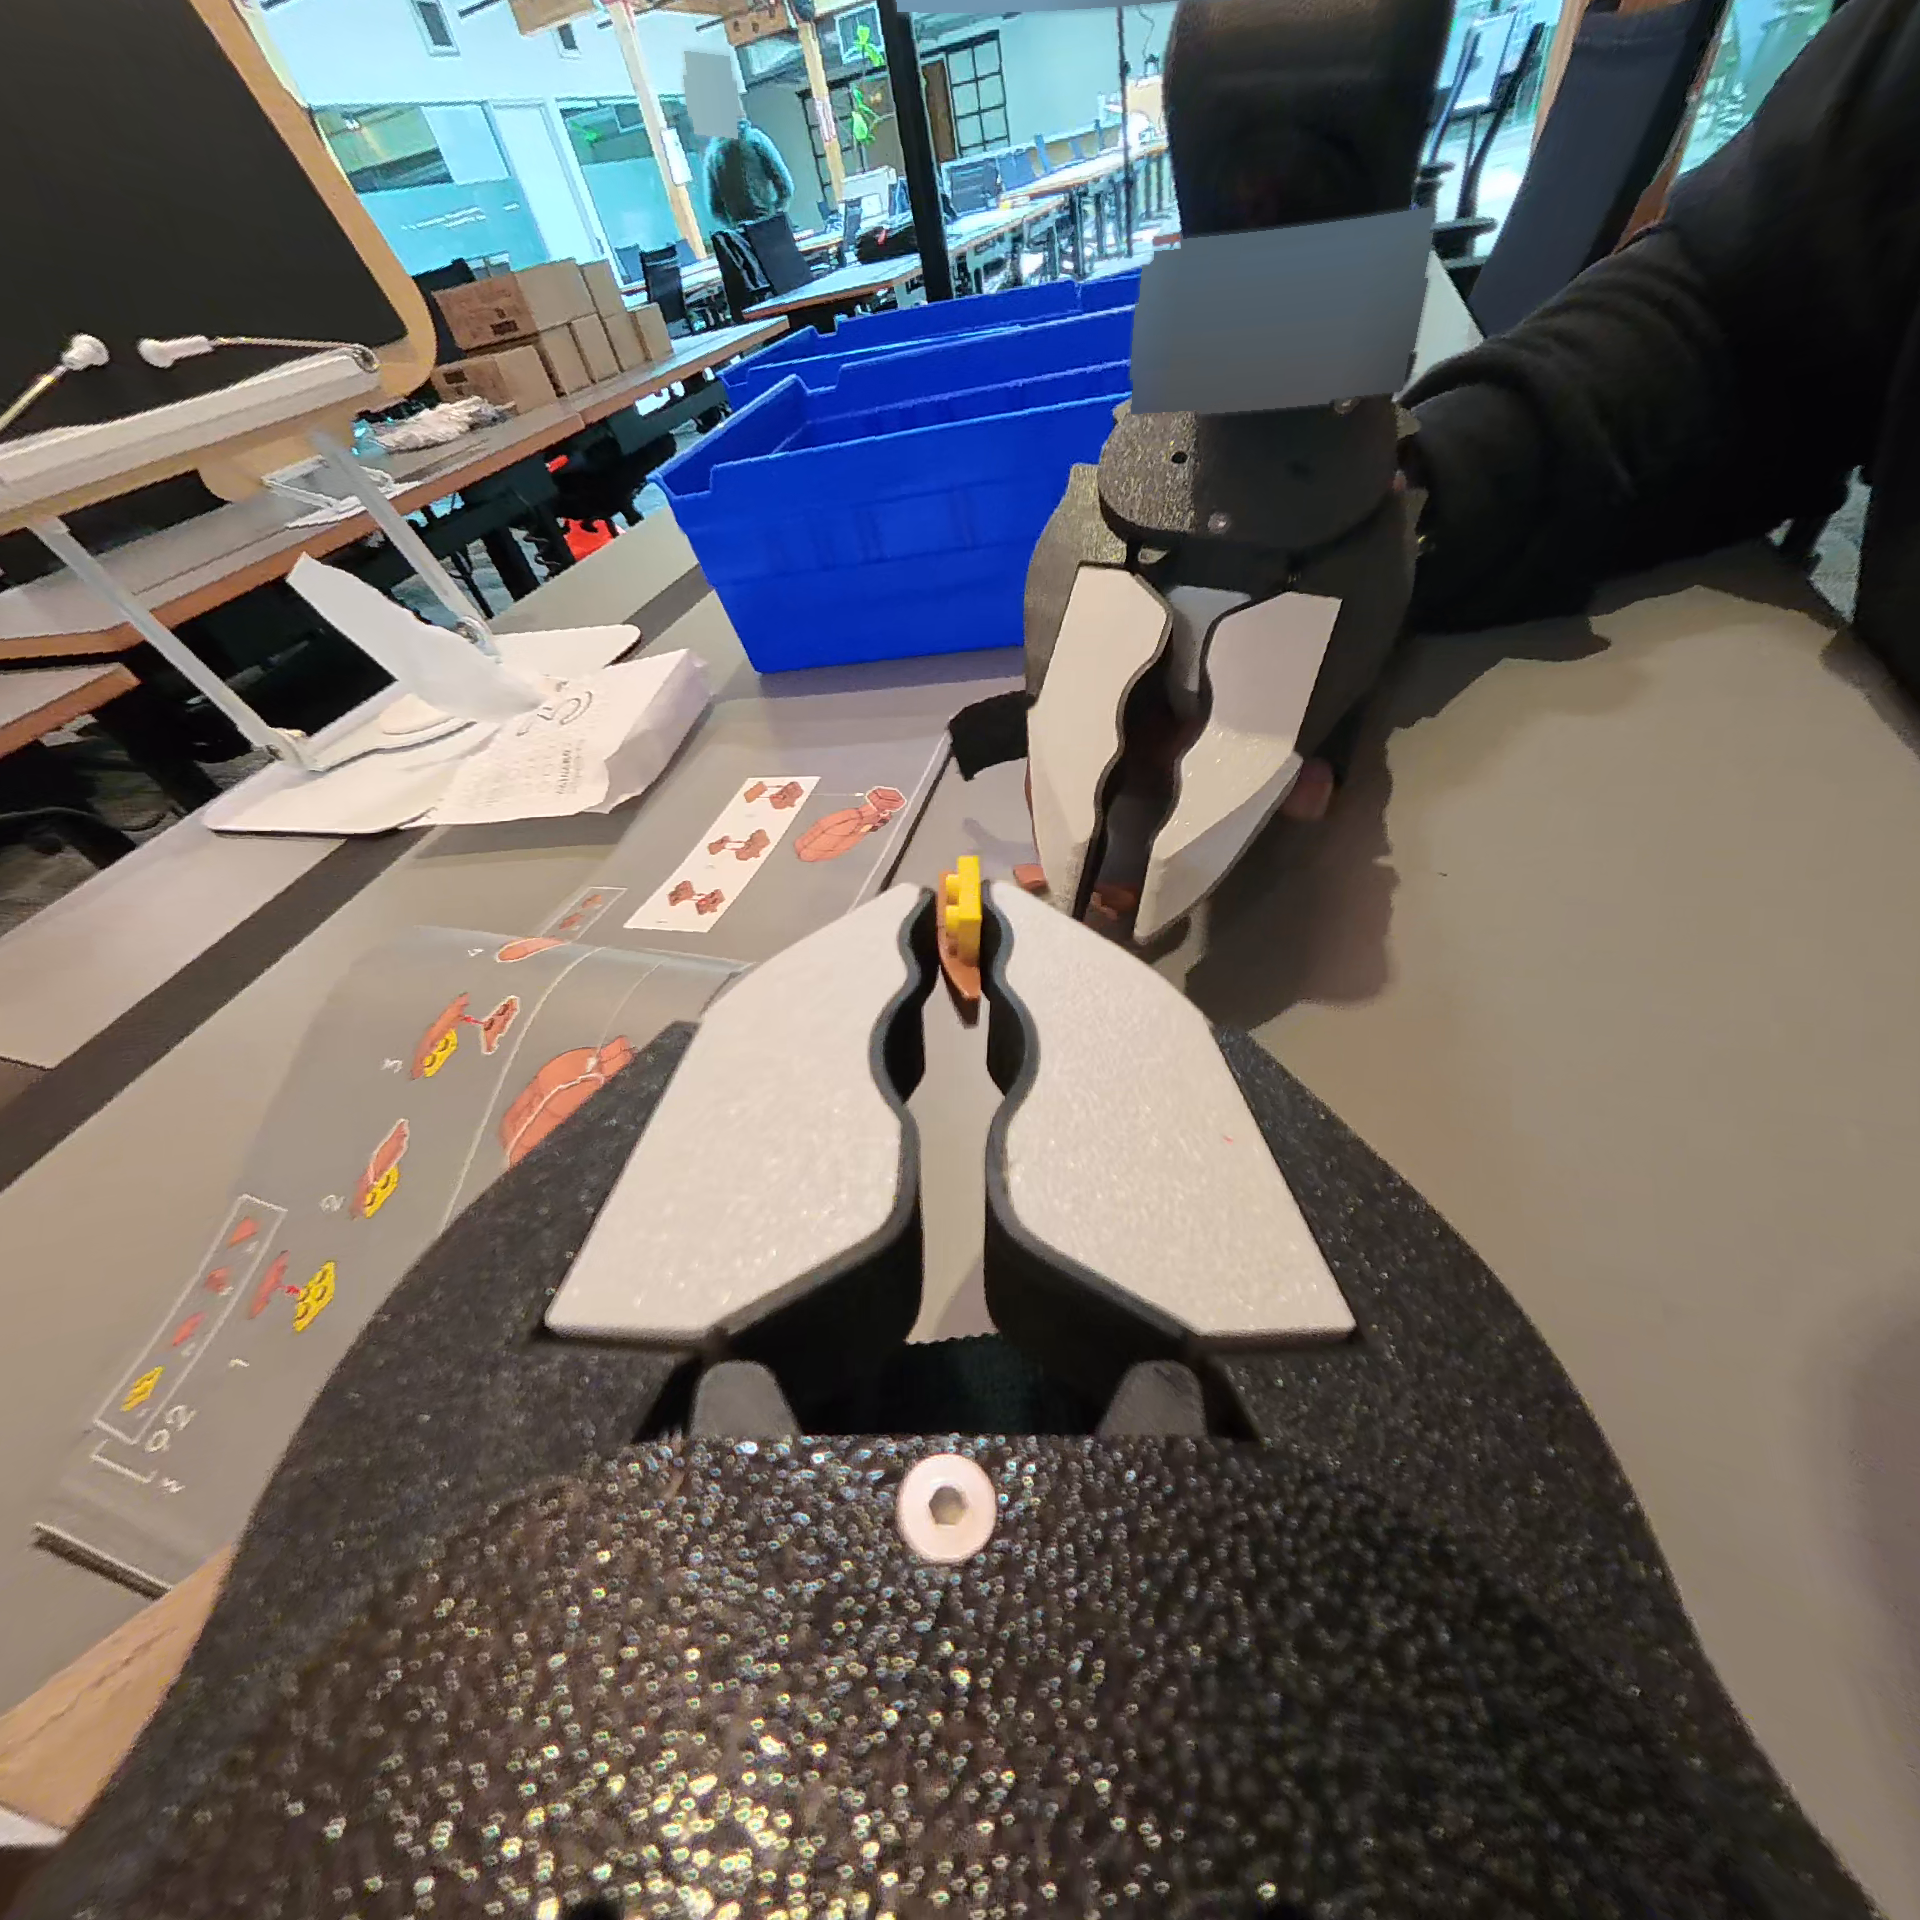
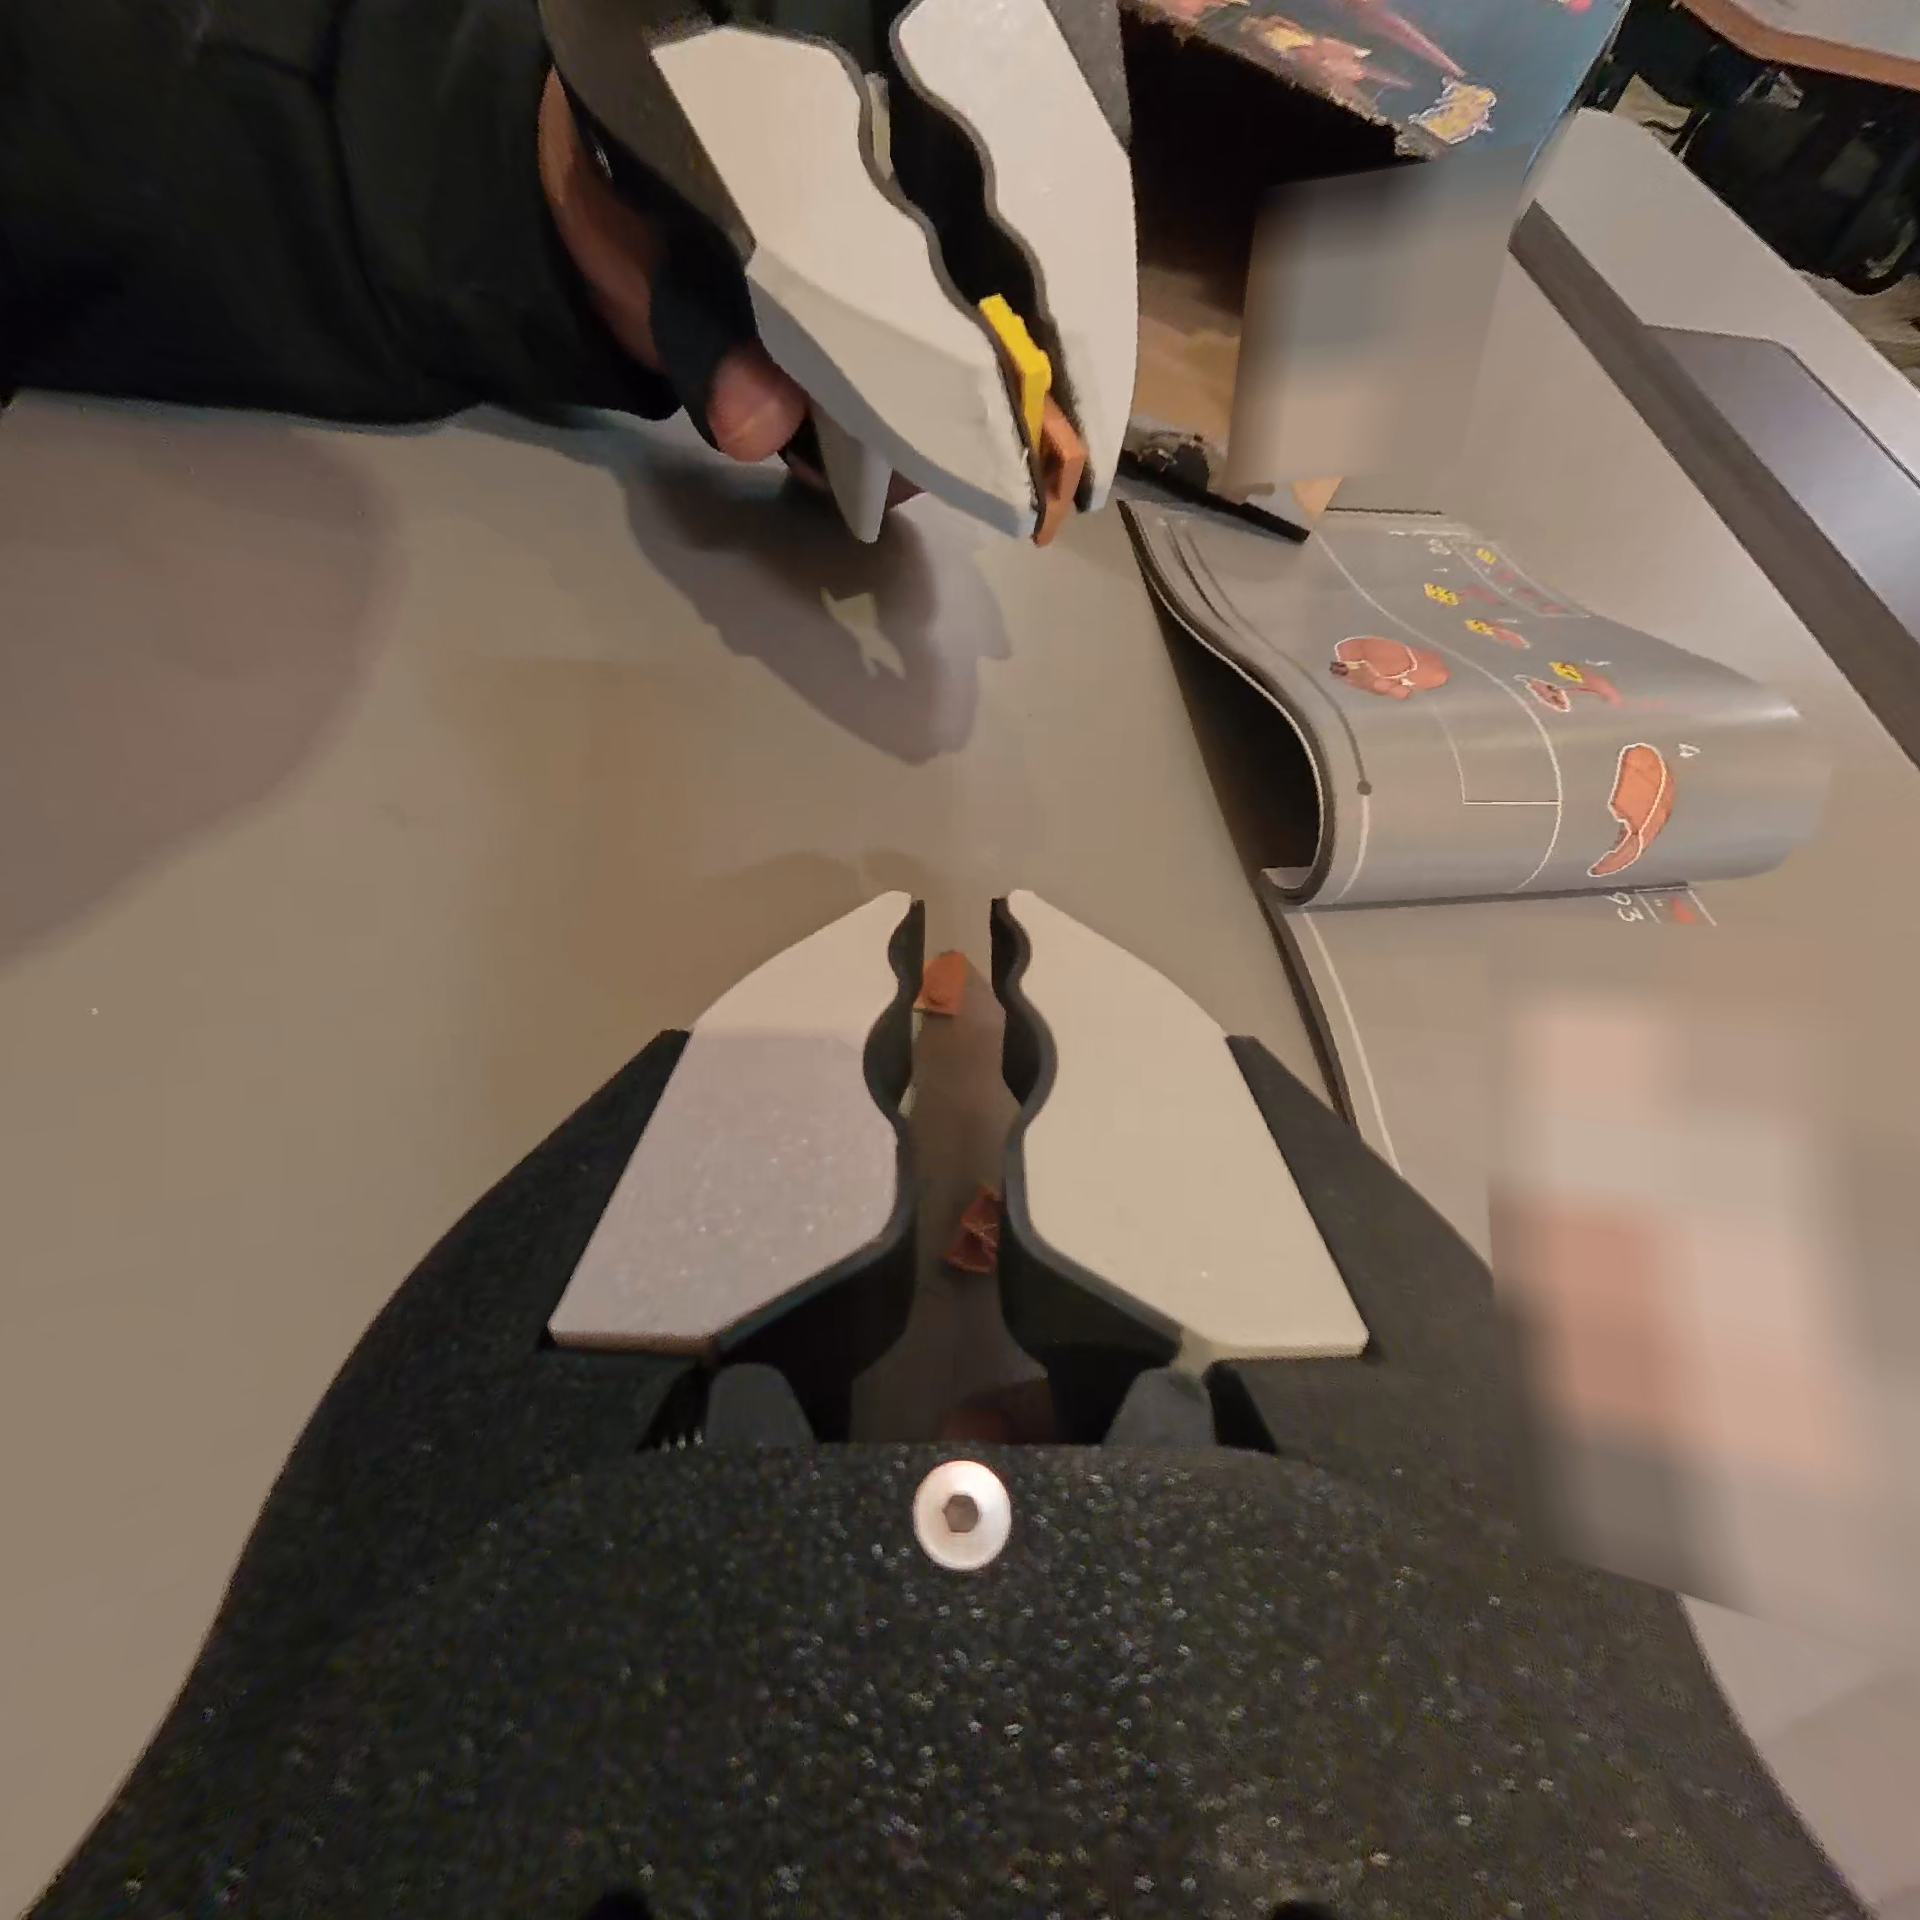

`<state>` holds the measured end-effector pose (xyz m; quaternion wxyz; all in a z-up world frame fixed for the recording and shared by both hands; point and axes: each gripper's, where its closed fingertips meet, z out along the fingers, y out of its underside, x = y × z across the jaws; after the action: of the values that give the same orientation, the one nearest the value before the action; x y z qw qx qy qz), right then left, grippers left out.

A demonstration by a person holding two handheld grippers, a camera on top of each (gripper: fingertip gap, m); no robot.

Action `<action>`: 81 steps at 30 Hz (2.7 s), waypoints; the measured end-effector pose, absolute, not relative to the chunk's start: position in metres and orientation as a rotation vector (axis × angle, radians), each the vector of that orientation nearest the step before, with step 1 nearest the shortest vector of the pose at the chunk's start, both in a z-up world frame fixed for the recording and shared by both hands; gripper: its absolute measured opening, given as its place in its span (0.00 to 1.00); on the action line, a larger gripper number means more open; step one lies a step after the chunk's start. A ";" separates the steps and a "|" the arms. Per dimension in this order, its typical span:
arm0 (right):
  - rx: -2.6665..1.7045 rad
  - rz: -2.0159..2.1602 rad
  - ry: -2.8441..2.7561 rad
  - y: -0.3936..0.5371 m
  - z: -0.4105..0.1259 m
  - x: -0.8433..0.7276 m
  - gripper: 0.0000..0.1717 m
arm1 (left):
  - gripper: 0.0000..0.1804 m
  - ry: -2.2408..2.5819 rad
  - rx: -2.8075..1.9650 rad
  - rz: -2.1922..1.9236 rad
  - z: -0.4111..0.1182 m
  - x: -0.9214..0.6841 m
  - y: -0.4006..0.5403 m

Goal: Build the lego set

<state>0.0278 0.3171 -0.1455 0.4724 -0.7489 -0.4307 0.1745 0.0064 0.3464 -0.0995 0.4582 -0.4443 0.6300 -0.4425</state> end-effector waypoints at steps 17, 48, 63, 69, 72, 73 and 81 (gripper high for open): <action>-1.927 0.695 -0.627 0.337 -0.128 0.057 0.09 | 0.03 1.490 -1.006 -0.945 -0.096 0.005 0.359; -2.189 0.031 -0.956 0.321 -0.178 0.028 0.19 | 0.03 1.288 -0.972 -0.888 -0.035 -0.020 0.275; -2.374 0.310 -1.084 0.316 -0.183 0.033 0.15 | 0.03 1.262 -0.968 -0.972 -0.036 -0.034 0.262; -2.363 0.391 -1.086 0.316 -0.183 0.026 0.09 | 0.03 1.258 -0.982 -0.966 -0.037 -0.034 0.264; -2.312 0.529 -1.023 0.311 -0.176 0.020 0.09 | 0.03 1.266 -1.018 -0.940 -0.044 -0.036 0.269; -2.277 0.591 -1.005 0.308 -0.170 0.017 0.09 | 0.03 1.279 -1.034 -0.924 -0.048 -0.035 0.271; -1.810 1.189 -1.032 0.251 -0.094 -0.014 0.09 | 0.03 1.512 -0.931 -0.934 -0.071 -0.037 0.241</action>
<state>-0.0142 0.2507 -0.0939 0.3628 -0.7031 -0.4010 0.4618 -0.0367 0.2411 -0.0713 0.5377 -0.3913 0.6354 -0.3925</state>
